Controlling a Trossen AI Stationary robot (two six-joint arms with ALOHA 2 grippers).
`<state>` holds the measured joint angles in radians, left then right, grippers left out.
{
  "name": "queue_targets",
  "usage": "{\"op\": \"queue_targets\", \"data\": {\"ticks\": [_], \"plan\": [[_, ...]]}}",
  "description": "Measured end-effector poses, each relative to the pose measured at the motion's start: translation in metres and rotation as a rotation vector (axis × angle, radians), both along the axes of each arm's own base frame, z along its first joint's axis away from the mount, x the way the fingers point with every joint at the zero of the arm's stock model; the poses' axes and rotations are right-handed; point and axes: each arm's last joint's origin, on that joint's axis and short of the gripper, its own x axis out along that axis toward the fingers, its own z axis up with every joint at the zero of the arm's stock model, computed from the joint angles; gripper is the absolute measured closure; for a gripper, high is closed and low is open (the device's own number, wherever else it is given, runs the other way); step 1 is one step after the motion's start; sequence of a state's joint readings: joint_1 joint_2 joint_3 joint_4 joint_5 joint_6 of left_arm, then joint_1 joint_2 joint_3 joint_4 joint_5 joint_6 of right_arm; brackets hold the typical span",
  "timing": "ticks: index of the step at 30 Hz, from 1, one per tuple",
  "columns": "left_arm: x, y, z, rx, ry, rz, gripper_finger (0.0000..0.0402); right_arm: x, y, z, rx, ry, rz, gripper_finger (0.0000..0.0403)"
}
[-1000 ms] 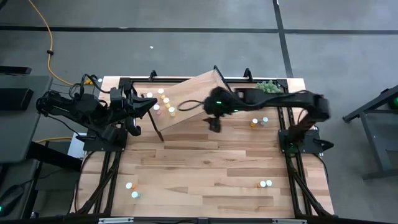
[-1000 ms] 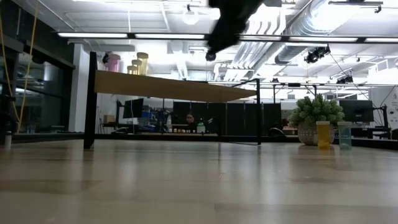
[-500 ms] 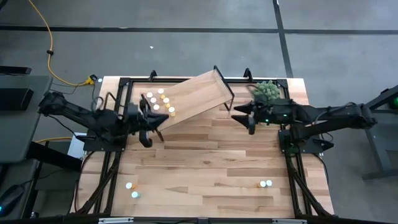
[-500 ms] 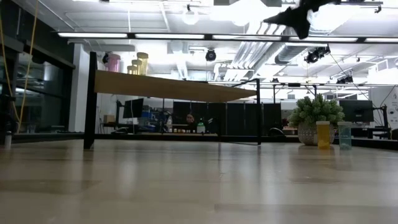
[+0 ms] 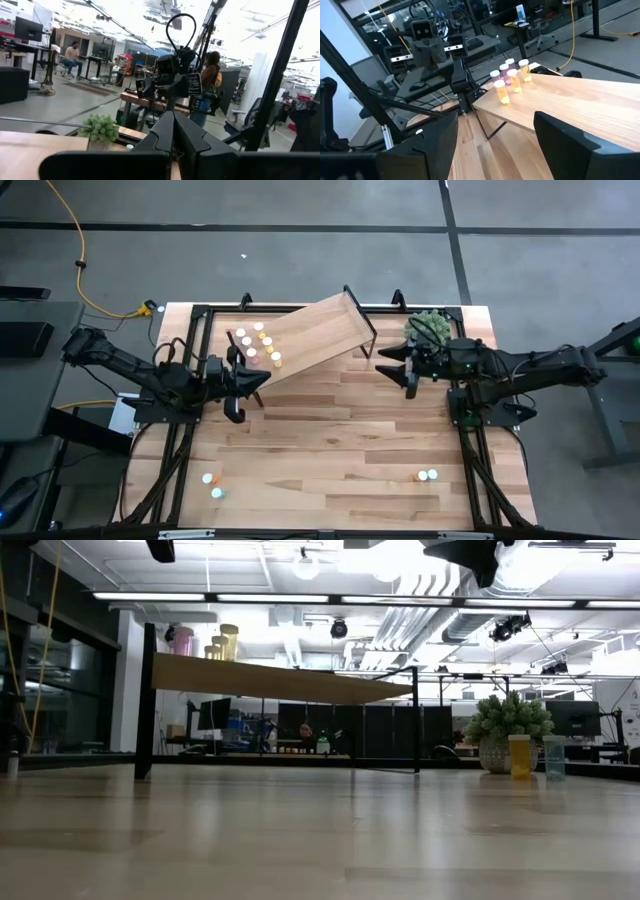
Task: Pick and place medicine bottles onto shelf by color
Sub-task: Put the top right orange pill bottle on the shelf
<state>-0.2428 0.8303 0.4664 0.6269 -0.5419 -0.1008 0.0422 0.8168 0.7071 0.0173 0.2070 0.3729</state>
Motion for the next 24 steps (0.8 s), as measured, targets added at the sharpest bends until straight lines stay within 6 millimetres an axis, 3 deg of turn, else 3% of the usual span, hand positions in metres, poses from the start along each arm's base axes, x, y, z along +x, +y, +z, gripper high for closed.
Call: {"op": "queue_targets", "data": {"ticks": [9, 13, 17, 20, 24], "plan": [[0.000, 0.000, -0.001, 0.027, 0.017, 0.011, 0.0399, 0.000, -0.001, -0.003, 0.057, 0.061, -0.048, 0.0151], [-0.002, 0.001, 0.001, 0.040, 0.012, 0.039, 0.0393, -0.009, -0.012, 0.003, 0.153, 0.340, -0.307, 0.0151], [-0.004, 0.002, 0.003, 0.035, 0.004, 0.064, 0.0383, -0.025, -0.028, 0.002, 0.359, 0.671, -0.595, 0.0151], [-0.007, 0.003, 0.005, 0.025, -0.014, 0.065, 0.0378, -0.027, -0.039, -0.009, 0.449, 0.880, -0.666, 0.0151], [-0.008, 0.004, 0.006, 0.018, -0.014, 0.087, 0.0373, -0.019, -0.050, -0.040, 0.525, 0.992, -0.657, 0.0151]]}}
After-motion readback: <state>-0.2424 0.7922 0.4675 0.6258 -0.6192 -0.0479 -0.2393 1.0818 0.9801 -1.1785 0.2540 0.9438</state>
